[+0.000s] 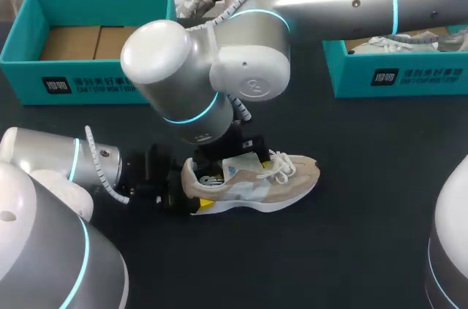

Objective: Take the shoe out of the shoebox, open the shoe tongue, remove and reinsert the insole, then place the shoe into the shoebox

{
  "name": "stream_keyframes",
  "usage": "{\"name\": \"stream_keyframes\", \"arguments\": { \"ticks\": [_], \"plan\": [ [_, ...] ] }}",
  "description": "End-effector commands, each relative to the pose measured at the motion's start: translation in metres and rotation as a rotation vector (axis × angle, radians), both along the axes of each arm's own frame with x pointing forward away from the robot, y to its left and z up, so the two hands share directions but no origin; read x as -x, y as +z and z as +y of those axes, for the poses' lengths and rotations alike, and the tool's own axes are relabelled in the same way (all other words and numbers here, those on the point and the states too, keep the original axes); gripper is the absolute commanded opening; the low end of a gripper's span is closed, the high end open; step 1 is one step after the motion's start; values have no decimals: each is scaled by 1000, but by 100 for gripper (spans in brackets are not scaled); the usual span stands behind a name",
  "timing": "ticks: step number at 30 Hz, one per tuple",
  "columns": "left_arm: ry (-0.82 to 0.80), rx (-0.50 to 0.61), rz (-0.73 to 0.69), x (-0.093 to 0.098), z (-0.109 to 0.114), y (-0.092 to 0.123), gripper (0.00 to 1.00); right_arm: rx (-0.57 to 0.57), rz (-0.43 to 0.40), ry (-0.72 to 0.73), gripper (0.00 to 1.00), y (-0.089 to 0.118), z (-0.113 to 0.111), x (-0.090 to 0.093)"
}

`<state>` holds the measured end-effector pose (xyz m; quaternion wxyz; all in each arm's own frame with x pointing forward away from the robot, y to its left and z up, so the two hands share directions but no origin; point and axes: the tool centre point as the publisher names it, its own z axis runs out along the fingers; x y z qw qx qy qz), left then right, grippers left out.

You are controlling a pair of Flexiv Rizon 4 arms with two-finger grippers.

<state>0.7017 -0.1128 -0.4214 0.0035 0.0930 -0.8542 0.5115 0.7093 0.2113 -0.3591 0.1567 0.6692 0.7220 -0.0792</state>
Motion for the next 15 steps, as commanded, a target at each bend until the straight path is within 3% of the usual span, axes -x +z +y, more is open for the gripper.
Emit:
{"name": "stream_keyframes", "arguments": {
  "ticks": [1,7,9,13,15],
  "plan": [
    [2,-4,1,2,1,-9,0,130,-267,-677,100,-2,1,3],
    [2,-4,1,2,1,-9,0,143,-281,-705,100,3,-8,0],
    [2,-4,1,2,1,-9,0,147,-274,-711,71,8,-9,2],
    [2,-4,1,2,1,-9,0,142,-257,-735,61,19,-12,7],
    [2,-4,1,2,1,-9,0,139,-245,-742,49,26,-13,9]
  ]
}}
